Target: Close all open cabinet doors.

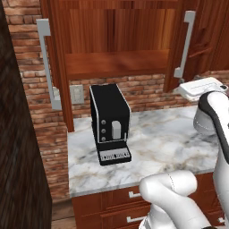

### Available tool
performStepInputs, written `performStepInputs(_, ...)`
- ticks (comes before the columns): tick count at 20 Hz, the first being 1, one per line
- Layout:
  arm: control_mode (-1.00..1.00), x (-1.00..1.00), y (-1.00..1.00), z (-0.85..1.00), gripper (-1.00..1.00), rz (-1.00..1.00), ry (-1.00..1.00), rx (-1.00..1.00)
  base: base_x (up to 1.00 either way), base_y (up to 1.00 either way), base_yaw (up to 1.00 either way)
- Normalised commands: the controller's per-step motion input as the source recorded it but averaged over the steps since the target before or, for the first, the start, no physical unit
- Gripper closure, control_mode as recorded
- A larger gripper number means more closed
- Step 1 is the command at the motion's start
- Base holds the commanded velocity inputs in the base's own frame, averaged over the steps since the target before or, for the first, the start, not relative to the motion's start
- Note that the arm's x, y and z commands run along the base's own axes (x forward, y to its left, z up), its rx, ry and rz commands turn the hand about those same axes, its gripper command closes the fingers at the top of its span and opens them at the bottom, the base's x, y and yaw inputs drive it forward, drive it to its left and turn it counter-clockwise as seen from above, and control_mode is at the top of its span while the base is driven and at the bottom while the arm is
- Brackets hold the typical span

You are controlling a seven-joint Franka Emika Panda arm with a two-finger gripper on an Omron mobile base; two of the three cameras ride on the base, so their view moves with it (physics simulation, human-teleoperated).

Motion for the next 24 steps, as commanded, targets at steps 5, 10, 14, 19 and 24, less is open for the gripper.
performStepInputs(5,-1.00,0.05,0.17,0.04,-1.00,-0.15,0.00,0.00,0.00,0.00,0.00)
performStepInputs(10,-1.00,0.19,0.23,0.08,-1.00,-0.16,0.00,0.00,0.00,0.00,0.00)
performStepInputs(14,-1.00,0.33,0.22,0.04,-1.00,-0.13,0.00,0.00,0.00,0.00,0.00)
performStepInputs(19,-1.00,0.34,0.17,0.02,-1.00,-0.11,0.00,0.00,0.00,0.00,0.00)
performStepInputs(24,-1.00,0.33,0.19,0.01,-1.00,-0.11,0.00,0.00,0.00,0.00,0.00)
